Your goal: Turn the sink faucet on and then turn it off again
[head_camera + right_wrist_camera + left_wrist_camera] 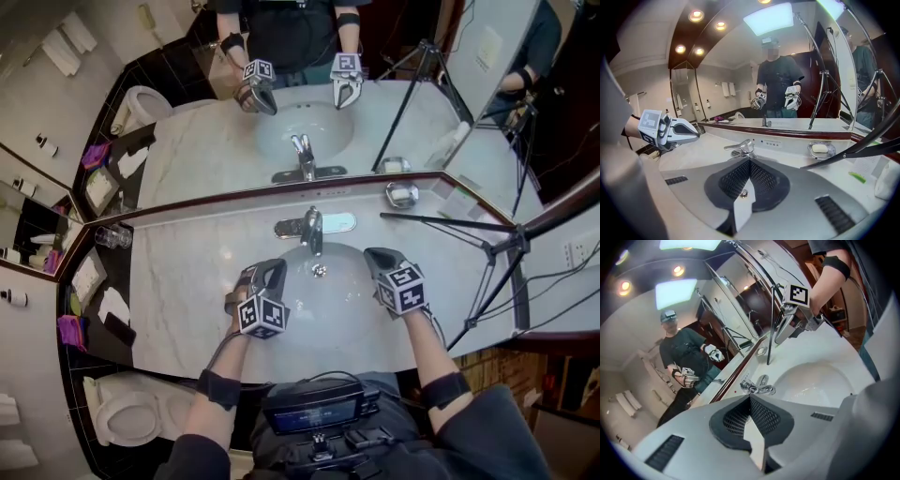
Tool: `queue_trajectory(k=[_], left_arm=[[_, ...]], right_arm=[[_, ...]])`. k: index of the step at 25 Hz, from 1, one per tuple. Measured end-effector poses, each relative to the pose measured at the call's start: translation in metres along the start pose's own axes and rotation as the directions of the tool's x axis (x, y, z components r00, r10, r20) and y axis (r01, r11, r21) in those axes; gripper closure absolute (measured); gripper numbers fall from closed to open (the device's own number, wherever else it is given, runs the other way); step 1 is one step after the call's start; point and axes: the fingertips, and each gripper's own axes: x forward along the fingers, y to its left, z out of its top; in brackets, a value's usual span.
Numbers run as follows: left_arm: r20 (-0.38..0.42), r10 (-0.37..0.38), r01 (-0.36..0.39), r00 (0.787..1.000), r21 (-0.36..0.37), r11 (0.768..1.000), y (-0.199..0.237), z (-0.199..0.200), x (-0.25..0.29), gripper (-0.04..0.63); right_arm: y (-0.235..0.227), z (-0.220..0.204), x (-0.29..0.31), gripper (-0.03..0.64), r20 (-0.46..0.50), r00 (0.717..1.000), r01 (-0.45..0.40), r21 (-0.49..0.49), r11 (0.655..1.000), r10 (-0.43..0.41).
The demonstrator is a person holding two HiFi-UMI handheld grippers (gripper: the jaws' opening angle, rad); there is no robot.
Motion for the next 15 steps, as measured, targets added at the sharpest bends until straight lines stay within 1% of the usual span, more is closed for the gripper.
queue_trajectory(k=[1,3,5,7,8,9,11,12,13,14,15], left_arm=[[0.003,0.005,-0.005,1.000,-0.036,0.999,0.000,0.000,-0.005,0.595],[0.016,0.017,-0.015,1.000,-0.142,0.990,0.002,0.002,-0.016,0.595],[0.034,0.028,-0.019,0.999,-0.240,0.971,0.006,0.003,-0.024,0.595],[0.060,0.017,0.004,0.998,-0.330,0.944,0.007,-0.001,-0.028,0.595],[0.079,0.011,0.021,0.997,-0.388,0.921,0.009,-0.002,-0.031,0.595],[0.098,0.010,0.036,0.995,-0.453,0.891,0.013,-0.001,-0.034,0.595],[0.124,0.026,0.051,0.992,-0.577,0.815,0.023,-0.004,-0.042,0.595],[0.131,0.037,0.053,0.991,-0.623,0.780,0.027,-0.008,-0.045,0.595],[0.138,0.047,0.055,0.989,-0.655,0.753,0.031,-0.011,-0.049,0.595],[0.144,0.054,0.058,0.988,-0.675,0.736,0.034,-0.012,-0.052,0.595],[0.150,0.060,0.060,0.987,-0.686,0.726,0.037,-0.013,-0.056,0.595]], right_arm=[[0.002,0.000,-0.001,0.597,-0.001,1.000,-0.002,-0.003,1.000,0.002],[0.006,-0.001,-0.005,0.597,-0.002,1.000,-0.005,-0.005,1.000,0.005],[0.009,0.000,-0.008,0.597,0.001,1.000,-0.007,-0.007,1.000,0.007],[0.010,0.002,-0.010,0.597,0.005,1.000,-0.007,-0.010,1.000,0.007],[0.011,0.002,-0.012,0.597,0.007,1.000,-0.007,-0.011,1.000,0.007],[0.011,0.002,-0.014,0.597,0.008,1.000,-0.007,-0.010,1.000,0.007],[0.012,0.002,-0.017,0.597,0.011,1.000,-0.007,-0.007,1.000,0.007],[0.013,0.002,-0.018,0.597,0.012,1.000,-0.007,-0.005,1.000,0.007],[0.013,0.002,-0.020,0.597,0.013,1.000,-0.008,-0.004,1.000,0.008],[0.015,0.002,-0.021,0.597,0.014,1.000,-0.009,-0.003,1.000,0.009],[0.016,0.002,-0.022,0.597,0.015,1.000,-0.011,-0.004,1.000,0.011]])
